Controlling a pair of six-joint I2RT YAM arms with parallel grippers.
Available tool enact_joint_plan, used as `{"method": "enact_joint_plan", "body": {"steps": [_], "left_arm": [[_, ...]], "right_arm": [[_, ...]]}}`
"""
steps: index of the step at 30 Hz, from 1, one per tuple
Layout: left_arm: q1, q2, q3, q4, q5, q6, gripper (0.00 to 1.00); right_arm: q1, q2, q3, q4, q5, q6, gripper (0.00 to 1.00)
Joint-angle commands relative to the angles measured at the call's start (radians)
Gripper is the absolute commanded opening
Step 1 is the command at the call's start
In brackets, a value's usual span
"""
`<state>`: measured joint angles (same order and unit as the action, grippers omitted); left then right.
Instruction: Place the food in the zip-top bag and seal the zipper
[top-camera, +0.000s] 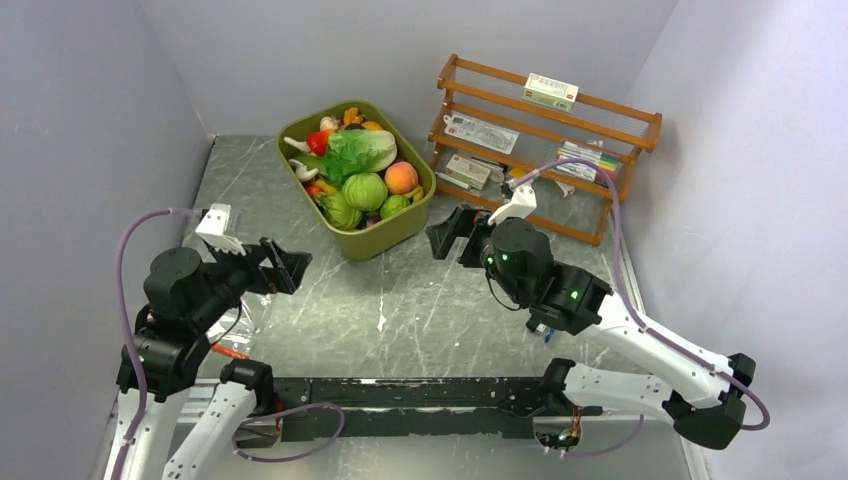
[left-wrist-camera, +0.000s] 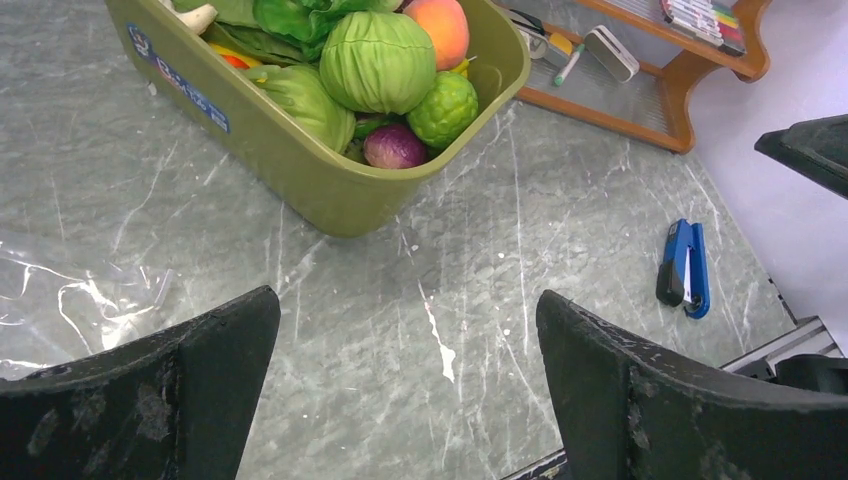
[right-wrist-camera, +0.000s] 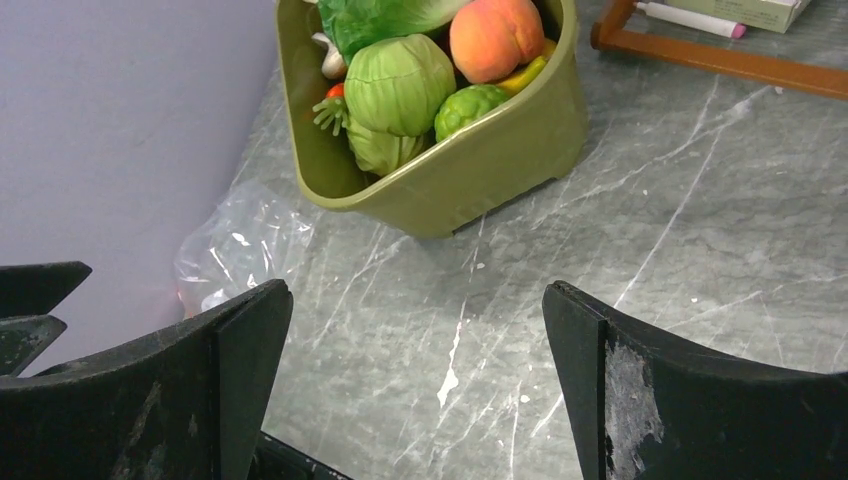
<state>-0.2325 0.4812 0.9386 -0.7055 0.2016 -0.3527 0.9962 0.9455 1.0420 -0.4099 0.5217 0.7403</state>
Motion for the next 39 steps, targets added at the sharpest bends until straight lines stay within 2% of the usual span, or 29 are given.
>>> {"method": "enact_joint_plan", "body": {"steps": [1, 9, 12, 21, 24, 27, 31, 35, 39], "left_arm": [[0.01, -0.006, 0.002, -0.005, -0.04, -0.005, 0.99], [0.01, 0.034, -0.019, -0.029, -0.272, -0.105, 0.97], [0.01, 0.096, -0.026, -0.048, -0.398, -0.157, 0.91], [0.011, 0.305, -0.032, -0.018, -0.658, -0.27, 0.79], [0.017, 0.367, -0.056, 0.03, -0.745, -0.307, 0.8], [0.057, 0.463, -0.074, 0.079, -0.721, -0.343, 0.85], [0.21, 0.598, -0.085, 0.148, -0.586, -0.369, 0.86], [0.249, 0.734, -0.042, 0.154, -0.633, -0.458, 0.87], [0.271, 0.882, 0.0, 0.16, -0.64, -0.501, 0.92]], "right_arm": [[0.004, -0.016, -0.006, -0.002, 0.034, -0.007, 1.0], [0.004, -0.05, -0.029, 0.002, 0.012, -0.004, 1.0], [0.005, -0.055, -0.019, -0.009, 0.012, -0.011, 1.0], [0.005, -0.108, -0.034, -0.024, -0.002, -0.038, 1.0], [0.005, -0.125, -0.035, -0.022, -0.011, -0.046, 1.0], [0.005, -0.14, -0.034, -0.021, -0.021, -0.068, 1.0], [0.005, -0.161, -0.036, -0.013, -0.024, -0.089, 1.0], [0.005, -0.183, -0.035, -0.02, -0.026, -0.097, 1.0], [0.004, -0.214, -0.076, -0.006, -0.013, -0.108, 1.0]]}}
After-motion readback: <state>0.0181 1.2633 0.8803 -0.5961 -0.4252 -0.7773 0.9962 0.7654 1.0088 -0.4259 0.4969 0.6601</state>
